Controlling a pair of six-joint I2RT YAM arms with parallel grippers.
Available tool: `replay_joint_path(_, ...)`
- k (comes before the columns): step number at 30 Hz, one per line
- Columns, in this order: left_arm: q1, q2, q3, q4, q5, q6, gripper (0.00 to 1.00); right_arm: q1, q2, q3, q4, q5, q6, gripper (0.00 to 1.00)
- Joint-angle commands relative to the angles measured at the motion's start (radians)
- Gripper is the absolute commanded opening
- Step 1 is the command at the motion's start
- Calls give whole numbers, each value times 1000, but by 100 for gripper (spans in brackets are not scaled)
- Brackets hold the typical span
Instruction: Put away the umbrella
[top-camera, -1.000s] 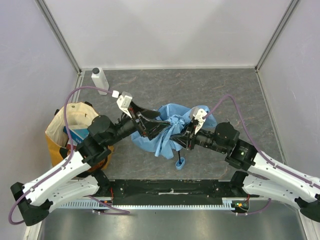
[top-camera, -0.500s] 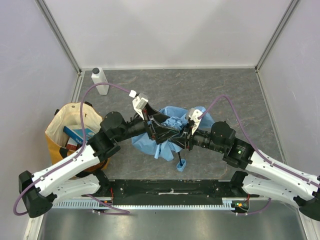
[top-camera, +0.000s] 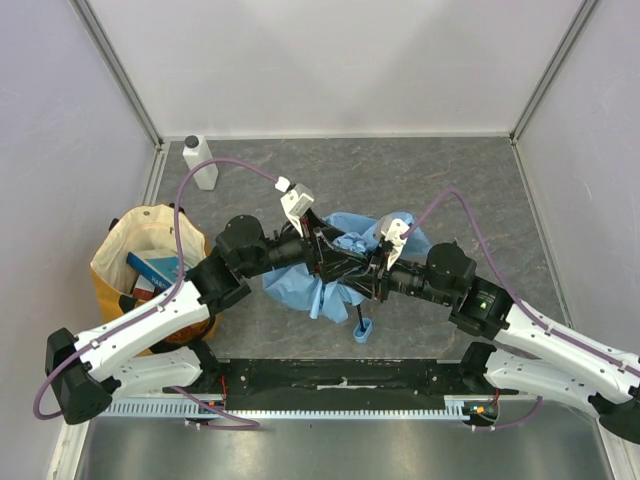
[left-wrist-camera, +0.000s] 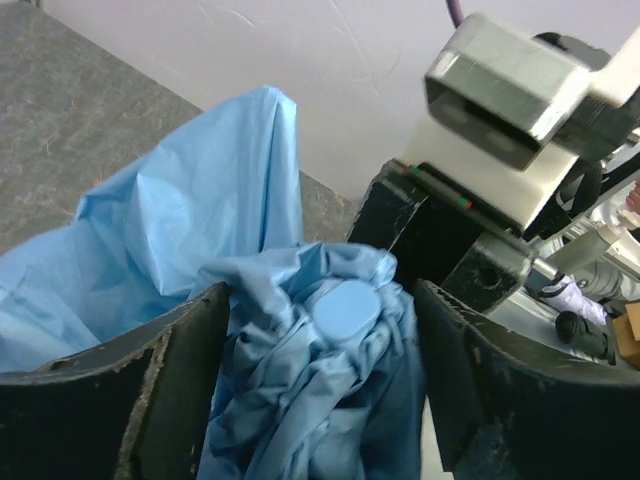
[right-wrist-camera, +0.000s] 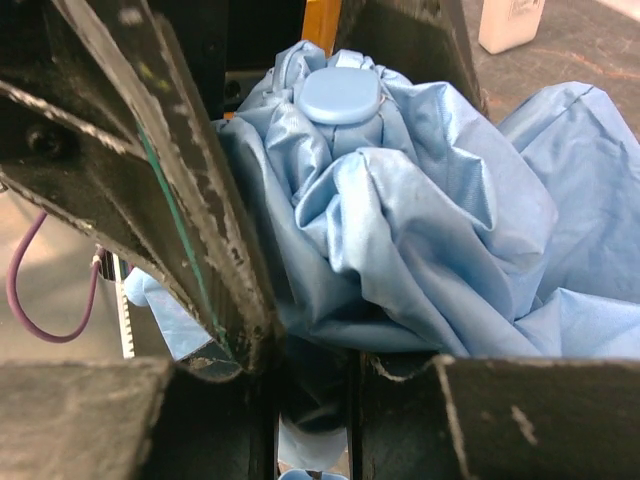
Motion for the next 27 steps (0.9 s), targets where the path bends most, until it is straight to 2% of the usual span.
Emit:
replay_joint_path(1,-9,-49,12,-64,-44,36,82,5,-53,71,119,12,-13,0)
replay_joint_path(4,-8,-77,-14,-59,-72,27,81,5,-56,70,131,9,-12,0)
replay_joint_path(9,-9,-27,3,39,14,-19,76,8,-13,83,145,-42,-4,0)
replay_joint_path(12,-9,-2,24,60,42,-30,67,13,-19,79,148,-40,-4,0)
replay_joint_path(14,-9,9,27,65,48,-36,58,13,-25,79,148,-49,-4,0)
replay_joint_path(16,-8,13,15,99,57,-54,32,14,-16,80,149,-68,-1,0)
replay_joint_path(19,-6,24,15,125,91,-60,7,19,-2,82,133,-77,7,0)
replay_joint_path(20,-5,23,12,131,97,-59,2,19,1,85,113,-80,7,0)
replay_joint_path(21,-2,15,1,142,106,-56,2,20,-1,83,94,-74,10,1)
replay_joint_path(23,14,-11,-18,160,135,-60,2,20,-19,64,65,-36,30,29)
replay_joint_path(24,23,-23,-28,160,143,-62,2,19,-34,53,51,-19,42,39)
replay_joint_path(27,61,-72,-60,152,157,-66,2,20,-83,21,-18,42,86,57)
